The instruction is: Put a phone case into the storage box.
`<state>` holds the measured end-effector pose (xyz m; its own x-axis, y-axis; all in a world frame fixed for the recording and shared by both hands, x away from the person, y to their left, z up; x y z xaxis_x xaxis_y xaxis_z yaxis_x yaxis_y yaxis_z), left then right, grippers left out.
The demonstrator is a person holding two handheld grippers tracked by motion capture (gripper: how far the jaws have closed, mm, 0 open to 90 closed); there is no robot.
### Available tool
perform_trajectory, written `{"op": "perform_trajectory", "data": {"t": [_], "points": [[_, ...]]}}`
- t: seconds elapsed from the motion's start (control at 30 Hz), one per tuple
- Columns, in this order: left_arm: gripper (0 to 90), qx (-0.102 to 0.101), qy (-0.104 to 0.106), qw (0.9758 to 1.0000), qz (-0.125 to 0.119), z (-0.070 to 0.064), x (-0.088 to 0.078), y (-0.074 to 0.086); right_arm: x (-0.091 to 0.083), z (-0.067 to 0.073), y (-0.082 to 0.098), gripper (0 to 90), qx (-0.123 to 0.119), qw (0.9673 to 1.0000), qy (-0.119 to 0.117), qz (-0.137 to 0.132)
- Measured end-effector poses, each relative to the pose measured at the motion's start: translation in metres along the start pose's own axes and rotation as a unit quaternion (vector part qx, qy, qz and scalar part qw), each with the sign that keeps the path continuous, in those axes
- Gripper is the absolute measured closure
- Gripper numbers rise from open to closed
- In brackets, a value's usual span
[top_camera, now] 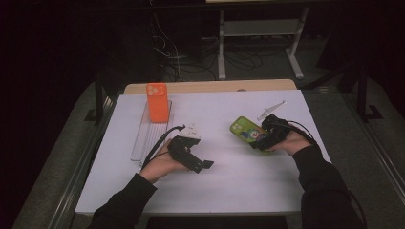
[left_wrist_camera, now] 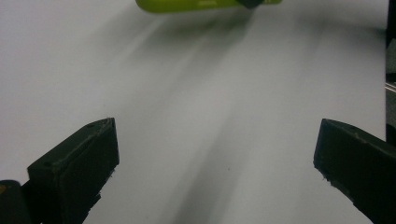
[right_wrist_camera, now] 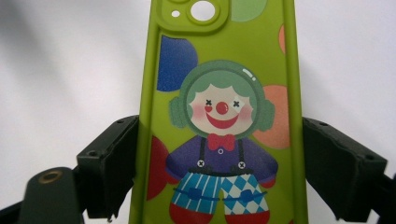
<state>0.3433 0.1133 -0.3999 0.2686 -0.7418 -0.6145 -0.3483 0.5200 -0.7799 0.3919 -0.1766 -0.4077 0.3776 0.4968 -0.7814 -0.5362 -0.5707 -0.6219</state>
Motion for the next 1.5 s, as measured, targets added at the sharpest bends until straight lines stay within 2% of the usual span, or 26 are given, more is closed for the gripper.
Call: {"op": "perform_trajectory", "data": {"t": [0.07,0.2,0.27,0.33,0.37,0.47,0.63,0.73,0.87,1.03,1.07,1.1,1.2,1.27,1.3,1.37,1.5], "points": [[0.0,0.005,0.007,0.9999,-0.006,0.001,-0.004,-0.006,-0.002,0.004,-0.001,15.4,-0.016,0.9998,-0.009,0.002],[0.0,0.032,0.018,0.9993,-0.005,0.006,-0.009,-0.018,-0.002,0.014,-0.004,15.3,-0.043,0.9987,-0.027,-0.003],[0.0,0.036,0.023,0.999,-0.014,0.009,-0.01,-0.022,-0.001,0.016,-0.004,15.3,-0.064,0.9973,-0.036,-0.002],[0.0,0.044,0.025,0.9985,-0.022,0.012,-0.011,-0.023,0.001,0.02,-0.005,15.4,-0.085,0.9952,-0.048,-0.004],[0.0,0.052,0.029,0.9981,-0.019,0.013,-0.012,-0.022,0.002,0.022,-0.005,15.3,-0.087,0.9948,-0.052,-0.002],[0.0,0.057,0.034,0.9977,-0.012,0.012,-0.013,-0.019,0.004,0.028,-0.006,15.3,-0.105,0.9921,-0.068,0.001],[0.0,0.069,0.053,0.9961,-0.011,0.012,-0.014,-0.016,0.008,0.041,-0.008,15.3,-0.139,0.9851,-0.101,0.008],[0.0,0.082,0.066,0.9945,-0.007,0.008,-0.012,-0.015,0.01,0.05,-0.01,15.3,-0.16,0.9798,-0.119,0.012],[0.0,0.093,0.078,0.9926,0.001,0.004,-0.011,-0.014,0.013,0.065,-0.013,15.3,-0.19,0.9726,-0.132,0.022],[0.0,0.11,0.095,0.9893,0.015,-0.003,-0.008,-0.011,0.014,0.082,-0.019,15.3,-0.217,0.964,-0.152,0.026],[0.0,0.12,0.098,0.9878,0.017,-0.003,-0.008,-0.011,0.014,0.085,-0.02,15.3,-0.221,0.9622,-0.156,0.027],[0.0,0.119,0.104,0.9873,0.017,-0.005,-0.007,-0.011,0.014,0.088,-0.021,15.3,-0.226,0.96,-0.163,0.03],[0.0,0.131,0.121,0.9836,0.026,-0.009,-0.005,-0.009,0.015,0.098,-0.022,15.3,-0.242,0.954,-0.174,0.035],[0.0,0.152,0.122,0.9801,0.037,-0.012,-0.001,-0.008,0.015,0.103,-0.024,15.3,-0.252,0.9503,-0.179,0.035],[0.0,0.159,0.122,0.9787,0.045,-0.014,0.002,-0.007,0.016,0.105,-0.025,15.3,-0.256,0.949,-0.181,0.033],[0.0,0.16,0.121,0.9778,0.06,-0.018,0.007,-0.004,0.016,0.108,-0.027,15.3,-0.26,0.9476,-0.183,0.03],[0.0,0.164,0.122,0.9763,0.071,-0.021,0.012,-0.001,0.016,0.112,-0.029,15.3,-0.267,0.9449,-0.187,0.03]]}}
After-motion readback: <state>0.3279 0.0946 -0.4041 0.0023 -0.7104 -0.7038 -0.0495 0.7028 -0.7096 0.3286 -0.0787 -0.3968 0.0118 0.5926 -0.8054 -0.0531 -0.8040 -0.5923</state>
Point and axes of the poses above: each handheld gripper's, and its own axes: x roughly forward along the jaws, y roughly out of its underside, z roughly to its left, the point moved 2 cm from there along x, roughly forward along the jaws, and after that the axes turned 4 degrees about -z, right-handed, at the moved point
